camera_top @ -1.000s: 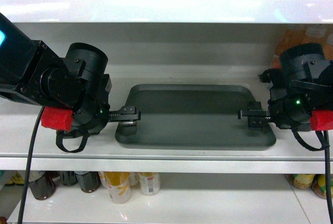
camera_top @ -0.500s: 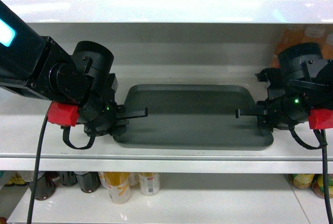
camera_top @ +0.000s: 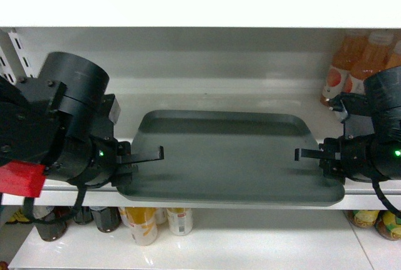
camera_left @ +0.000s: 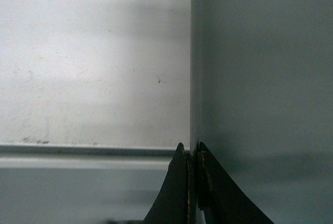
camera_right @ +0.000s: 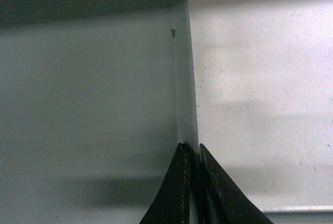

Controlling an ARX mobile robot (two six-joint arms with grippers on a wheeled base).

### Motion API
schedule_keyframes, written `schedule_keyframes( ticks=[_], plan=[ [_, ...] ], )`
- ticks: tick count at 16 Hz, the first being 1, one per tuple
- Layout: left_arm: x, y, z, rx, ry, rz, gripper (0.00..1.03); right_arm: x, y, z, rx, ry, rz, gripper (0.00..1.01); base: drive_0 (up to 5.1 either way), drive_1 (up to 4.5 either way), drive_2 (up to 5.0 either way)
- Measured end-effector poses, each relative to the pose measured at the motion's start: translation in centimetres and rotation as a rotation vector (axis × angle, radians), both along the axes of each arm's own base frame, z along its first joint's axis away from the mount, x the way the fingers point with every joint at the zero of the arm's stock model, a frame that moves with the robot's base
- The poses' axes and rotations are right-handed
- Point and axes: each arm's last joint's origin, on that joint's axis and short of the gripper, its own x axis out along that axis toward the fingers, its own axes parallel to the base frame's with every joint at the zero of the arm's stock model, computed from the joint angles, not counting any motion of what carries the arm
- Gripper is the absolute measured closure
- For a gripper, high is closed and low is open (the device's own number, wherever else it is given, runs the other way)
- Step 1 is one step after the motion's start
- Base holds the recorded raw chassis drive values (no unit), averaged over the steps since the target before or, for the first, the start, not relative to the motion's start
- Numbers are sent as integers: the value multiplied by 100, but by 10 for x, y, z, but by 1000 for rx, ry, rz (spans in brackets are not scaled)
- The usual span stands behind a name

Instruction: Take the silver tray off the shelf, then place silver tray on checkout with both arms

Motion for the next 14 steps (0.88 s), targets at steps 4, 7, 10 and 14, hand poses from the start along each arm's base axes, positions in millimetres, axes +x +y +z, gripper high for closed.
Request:
schedule_keyframes(
  ticks=[4, 7, 10, 14],
  plan=[
    [-38, 9, 40, -4, -112, 9, 101, -41, 1, 43, 34, -122, -1, 97, 0, 0, 0],
    [-129, 23, 66, 24, -132, -13, 101, -146, -7, 76, 59, -156, 16, 98, 0, 0, 0],
    [-169, 32, 79, 16, -154, -22, 101, -191, -14, 86, 93, -177, 36, 98, 0, 0, 0],
    [-178, 43, 87, -4, -210, -51, 101, -207, -17, 103, 146, -240, 57, 98, 0, 0, 0]
  ],
)
